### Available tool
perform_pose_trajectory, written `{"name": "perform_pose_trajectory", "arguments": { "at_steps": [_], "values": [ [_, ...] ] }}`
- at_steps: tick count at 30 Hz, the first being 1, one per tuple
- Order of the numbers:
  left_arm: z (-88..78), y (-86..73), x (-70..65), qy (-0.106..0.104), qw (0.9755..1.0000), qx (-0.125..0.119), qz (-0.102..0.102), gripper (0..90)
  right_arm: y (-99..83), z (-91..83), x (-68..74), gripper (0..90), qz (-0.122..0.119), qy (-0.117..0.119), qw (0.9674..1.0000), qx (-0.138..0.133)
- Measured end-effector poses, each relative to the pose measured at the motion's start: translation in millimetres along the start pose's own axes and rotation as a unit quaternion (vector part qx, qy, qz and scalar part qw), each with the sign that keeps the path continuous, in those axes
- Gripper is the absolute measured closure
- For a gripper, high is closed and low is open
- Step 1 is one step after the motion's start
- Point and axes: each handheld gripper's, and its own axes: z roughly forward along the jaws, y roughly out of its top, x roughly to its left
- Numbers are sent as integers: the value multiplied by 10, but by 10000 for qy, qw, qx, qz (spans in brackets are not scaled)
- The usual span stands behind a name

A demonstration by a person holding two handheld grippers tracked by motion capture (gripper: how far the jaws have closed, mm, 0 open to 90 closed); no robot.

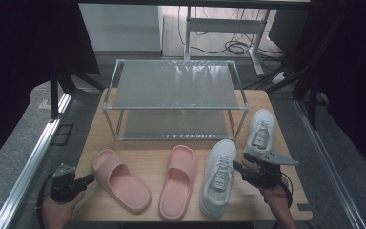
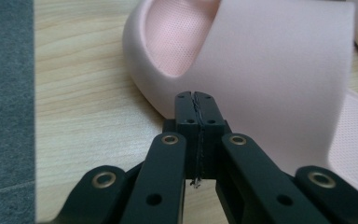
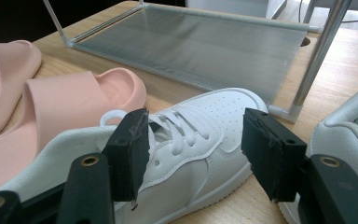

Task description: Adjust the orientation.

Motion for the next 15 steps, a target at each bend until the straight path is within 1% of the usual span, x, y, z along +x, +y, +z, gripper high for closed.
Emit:
{"name": "perform_pose_trajectory", "arguments": {
  "at_steps": [2, 6, 15],
  "values": [
    [48, 29, -3, -23, 10000, 23, 24, 900, -2, -4, -4, 420, 6, 0, 10000, 5],
    [86, 63, -8, -50, 10000, 46, 63, 900, -5, -18, -7, 420, 4, -17, 10000, -5],
    [204, 203, 30, -151, 9997, 115, 119, 900, -1, -26, -4, 420, 7, -26, 10000, -13]
  ]
}}
